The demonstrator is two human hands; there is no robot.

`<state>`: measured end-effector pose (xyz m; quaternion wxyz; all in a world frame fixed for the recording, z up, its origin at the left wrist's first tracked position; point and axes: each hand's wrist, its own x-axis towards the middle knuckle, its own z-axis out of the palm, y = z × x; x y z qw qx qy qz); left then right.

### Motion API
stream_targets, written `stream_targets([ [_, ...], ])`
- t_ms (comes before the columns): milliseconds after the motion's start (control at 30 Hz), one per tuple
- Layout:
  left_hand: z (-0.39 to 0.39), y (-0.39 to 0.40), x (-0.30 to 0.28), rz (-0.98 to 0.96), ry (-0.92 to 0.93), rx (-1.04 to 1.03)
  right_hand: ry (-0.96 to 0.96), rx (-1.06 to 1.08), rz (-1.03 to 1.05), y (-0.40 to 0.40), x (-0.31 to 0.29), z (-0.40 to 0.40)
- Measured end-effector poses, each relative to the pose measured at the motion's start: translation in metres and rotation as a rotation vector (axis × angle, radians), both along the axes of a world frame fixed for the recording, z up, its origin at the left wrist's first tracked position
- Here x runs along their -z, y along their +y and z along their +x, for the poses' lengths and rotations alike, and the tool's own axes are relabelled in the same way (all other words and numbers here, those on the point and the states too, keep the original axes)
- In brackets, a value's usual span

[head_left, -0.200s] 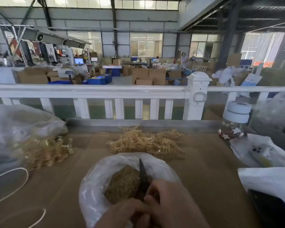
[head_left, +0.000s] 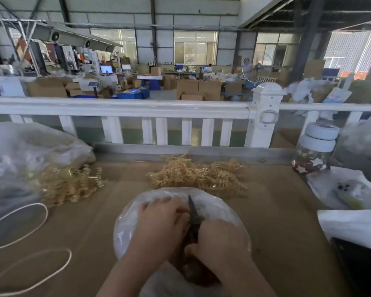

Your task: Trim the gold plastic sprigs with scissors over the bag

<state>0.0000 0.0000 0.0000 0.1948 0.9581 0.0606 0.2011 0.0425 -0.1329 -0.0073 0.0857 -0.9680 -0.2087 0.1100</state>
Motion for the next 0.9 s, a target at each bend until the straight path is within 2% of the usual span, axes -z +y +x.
stream_targets([
  [167, 0.036, 0.021, 0.012, 0.092, 0.192, -0.038, -0.045, 0.034, 0.007, -0.002, 0.003, -0.001],
  [267, 0.050, 0.025, 0.017, 0.125, 0.208, -0.047, -0.082, 0.083, 0.064, -0.004, -0.002, -0.006],
  [400, 0.053, 0.030, 0.030, 0.069, 0.154, -0.115, -0.117, 0.152, 0.141, -0.008, -0.010, -0.002],
  [533, 0.054, 0.031, 0.041, -0.045, 0.206, -0.159, -0.093, 0.169, 0.441, 0.005, -0.012, 0.020],
  [667, 0.061, 0.024, 0.049, -0.135, 0.330, -0.131, -0.205, 0.236, 0.510, 0.034, 0.011, 0.045],
  [767, 0.073, 0.013, 0.051, -0.196, 0.273, -0.149, -0.371, 0.288, 0.538, 0.036, 0.029, 0.062],
  [900, 0.092, 0.000, 0.044, -0.325, 0.245, -0.140, -0.437, 0.363, 0.521, 0.022, 0.035, 0.086],
])
